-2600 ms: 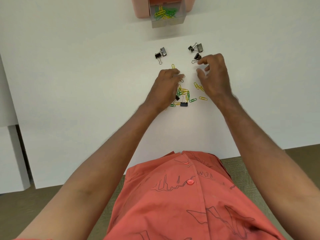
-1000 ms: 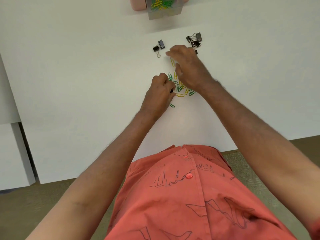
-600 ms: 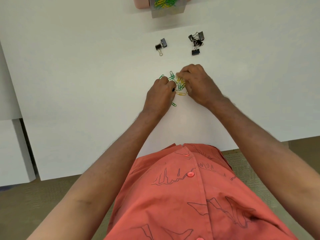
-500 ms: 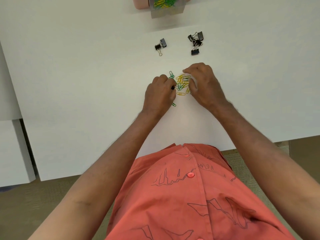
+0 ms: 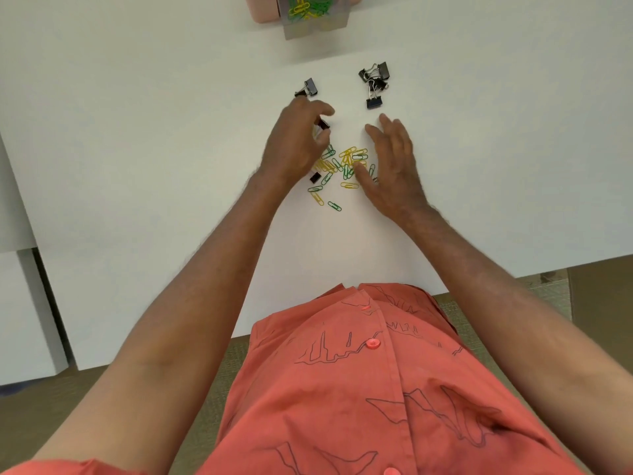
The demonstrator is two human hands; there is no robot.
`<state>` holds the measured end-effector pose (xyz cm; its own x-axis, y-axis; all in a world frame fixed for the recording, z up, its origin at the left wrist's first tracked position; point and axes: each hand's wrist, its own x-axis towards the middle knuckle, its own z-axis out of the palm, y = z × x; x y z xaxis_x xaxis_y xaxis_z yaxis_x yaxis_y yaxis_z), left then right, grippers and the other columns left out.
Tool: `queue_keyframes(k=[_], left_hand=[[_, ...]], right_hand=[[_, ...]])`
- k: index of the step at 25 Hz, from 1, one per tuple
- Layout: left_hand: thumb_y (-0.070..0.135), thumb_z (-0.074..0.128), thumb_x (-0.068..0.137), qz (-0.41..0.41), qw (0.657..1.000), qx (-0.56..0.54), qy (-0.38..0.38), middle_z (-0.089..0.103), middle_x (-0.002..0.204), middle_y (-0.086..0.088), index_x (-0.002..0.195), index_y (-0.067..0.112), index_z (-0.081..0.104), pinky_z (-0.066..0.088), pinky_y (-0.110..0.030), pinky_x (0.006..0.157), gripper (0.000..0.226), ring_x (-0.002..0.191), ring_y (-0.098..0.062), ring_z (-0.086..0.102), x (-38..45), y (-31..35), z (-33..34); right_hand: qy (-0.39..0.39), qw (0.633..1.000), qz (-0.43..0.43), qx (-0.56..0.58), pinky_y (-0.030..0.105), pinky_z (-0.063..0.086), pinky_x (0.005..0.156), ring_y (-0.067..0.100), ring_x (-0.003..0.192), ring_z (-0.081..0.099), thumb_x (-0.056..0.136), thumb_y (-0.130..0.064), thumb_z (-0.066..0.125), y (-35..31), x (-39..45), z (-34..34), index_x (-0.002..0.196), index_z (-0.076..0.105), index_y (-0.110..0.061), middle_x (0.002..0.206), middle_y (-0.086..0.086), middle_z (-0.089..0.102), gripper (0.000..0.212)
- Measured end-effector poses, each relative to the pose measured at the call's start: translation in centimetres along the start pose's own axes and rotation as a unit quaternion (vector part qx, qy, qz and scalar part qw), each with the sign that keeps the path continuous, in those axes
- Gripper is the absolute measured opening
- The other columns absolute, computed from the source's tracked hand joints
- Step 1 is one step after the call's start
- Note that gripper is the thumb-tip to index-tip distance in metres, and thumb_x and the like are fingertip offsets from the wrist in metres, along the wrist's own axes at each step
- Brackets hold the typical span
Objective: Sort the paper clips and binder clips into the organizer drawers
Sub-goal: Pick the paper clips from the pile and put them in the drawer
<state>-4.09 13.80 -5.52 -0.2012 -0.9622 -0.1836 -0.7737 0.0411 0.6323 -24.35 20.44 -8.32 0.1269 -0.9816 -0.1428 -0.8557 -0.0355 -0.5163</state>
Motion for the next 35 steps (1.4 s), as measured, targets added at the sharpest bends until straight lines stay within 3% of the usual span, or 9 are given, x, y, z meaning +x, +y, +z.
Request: queue_keyframes(k=[6, 9, 13, 17, 19, 22, 25, 28, 35], left_hand=[[0.015, 0.059, 0.095, 0.006, 0.998, 0.056, 0.009, 0.061, 0.123, -0.004, 0.126, 0.020, 0.063, 0.050, -0.039, 0.094, 0.032, 0.120, -0.023, 0.053, 2.3, -0.7, 0.9], [0.014, 0.058, 0.096, 0.025, 0.998, 0.044, 0.032, 0.060, 0.122, -0.005, 0.123, 0.019, 0.065, 0.048, -0.031, 0.092, 0.028, 0.117, -0.022, 0.054, 1.8, -1.2, 1.0], [0.017, 0.058, 0.096, 0.007, 0.997, -0.003, 0.075, 0.060, 0.121, -0.008, 0.124, 0.014, 0.065, 0.037, -0.019, 0.095, 0.029, 0.114, -0.025, 0.055, -2.0, -2.2, 1.6], [0.018, 0.058, 0.093, 0.029, 0.999, 0.036, 0.029, 0.052, 0.143, -0.016, 0.139, 0.004, 0.054, 0.029, -0.031, 0.114, 0.049, 0.130, -0.035, 0.046, -6.5, -2.7, 3.7], [0.015, 0.054, 0.094, 0.047, 0.999, 0.025, -0.013, 0.038, 0.157, -0.019, 0.148, 0.001, 0.043, 0.022, -0.039, 0.124, 0.057, 0.145, -0.038, 0.032, -8.1, -2.2, 4.5], [0.006, 0.049, 0.096, 0.047, 0.997, -0.025, -0.061, 0.023, 0.165, -0.015, 0.155, 0.001, 0.030, 0.012, -0.038, 0.128, 0.062, 0.156, -0.032, 0.012, -9.7, -1.1, 4.8], [-0.003, 0.046, 0.095, 0.028, 0.995, -0.089, -0.025, 0.033, 0.161, -0.015, 0.152, 0.002, 0.037, 0.018, -0.034, 0.127, 0.058, 0.152, -0.028, 0.025, -10.1, -0.6, 4.2], [-0.003, 0.042, 0.092, 0.011, 0.998, -0.058, 0.025, 0.036, 0.158, -0.018, 0.149, 0.001, 0.042, 0.021, -0.036, 0.125, 0.057, 0.147, -0.032, 0.032, -8.1, -1.3, 3.3], [-0.008, 0.044, 0.092, 0.050, 0.996, 0.070, -0.033, 0.044, 0.156, -0.013, 0.148, 0.003, 0.046, 0.030, -0.038, 0.120, 0.058, 0.143, -0.035, 0.035, -4.6, -2.6, 2.0]], right_hand=[[-0.101, 0.984, -0.133, -0.066, 0.049, 0.011, 0.128, 0.034, 0.158, 0.005, 0.102, -0.038, 0.047, -2.2, 0.7, 1.1, 0.160, 0.027, -0.012, 0.170, 0.011, 0.016, 0.067], [-0.113, 0.976, -0.170, -0.075, 0.047, 0.011, 0.129, 0.033, 0.158, 0.009, 0.102, -0.028, 0.043, -2.4, 0.8, 1.3, 0.159, 0.031, -0.013, 0.169, 0.009, 0.021, 0.060], [-0.101, 0.977, -0.188, 0.010, 0.040, 0.031, 0.124, 0.026, 0.152, 0.032, 0.102, -0.011, 0.044, -1.2, 0.9, 0.3, 0.143, 0.057, -0.009, 0.157, 0.008, 0.047, 0.043], [0.000, 0.991, -0.107, 0.086, 0.036, 0.046, 0.110, 0.019, 0.132, 0.056, 0.097, -0.007, 0.052, -0.6, -0.1, -1.6, 0.125, 0.068, -0.013, 0.137, 0.002, 0.064, 0.033], [0.058, 0.994, -0.031, 0.083, 0.036, 0.040, 0.116, 0.022, 0.139, 0.047, 0.096, -0.009, 0.054, 0.5, -1.1, -1.7, 0.133, 0.061, -0.012, 0.144, 0.004, 0.057, 0.038], [0.005, 0.999, -0.001, 0.038, 0.041, 0.019, 0.128, 0.031, 0.156, 0.019, 0.099, -0.023, 0.054, 1.5, -2.8, -0.5, 0.153, 0.039, -0.008, 0.166, 0.011, 0.029, 0.058], [-0.047, 0.998, -0.052, -0.005, 0.046, 0.015, 0.129, 0.031, 0.158, 0.011, 0.100, -0.028, 0.053, 0.6, -3.5, 0.6, 0.158, 0.030, -0.009, 0.169, 0.012, 0.021, 0.066], [-0.040, 0.997, -0.057, 0.041, 0.039, 0.022, 0.127, 0.025, 0.156, 0.021, 0.097, -0.023, 0.057, -1.3, -3.5, 0.6, 0.155, 0.038, -0.011, 0.166, 0.009, 0.030, 0.062], [0.021, 0.992, -0.126, 0.000, 0.038, 0.046, 0.104, 0.028, 0.123, 0.051, 0.090, -0.019, 0.063, -3.8, -2.2, 1.1, 0.124, 0.066, -0.014, 0.134, 0.007, 0.058, 0.034]])
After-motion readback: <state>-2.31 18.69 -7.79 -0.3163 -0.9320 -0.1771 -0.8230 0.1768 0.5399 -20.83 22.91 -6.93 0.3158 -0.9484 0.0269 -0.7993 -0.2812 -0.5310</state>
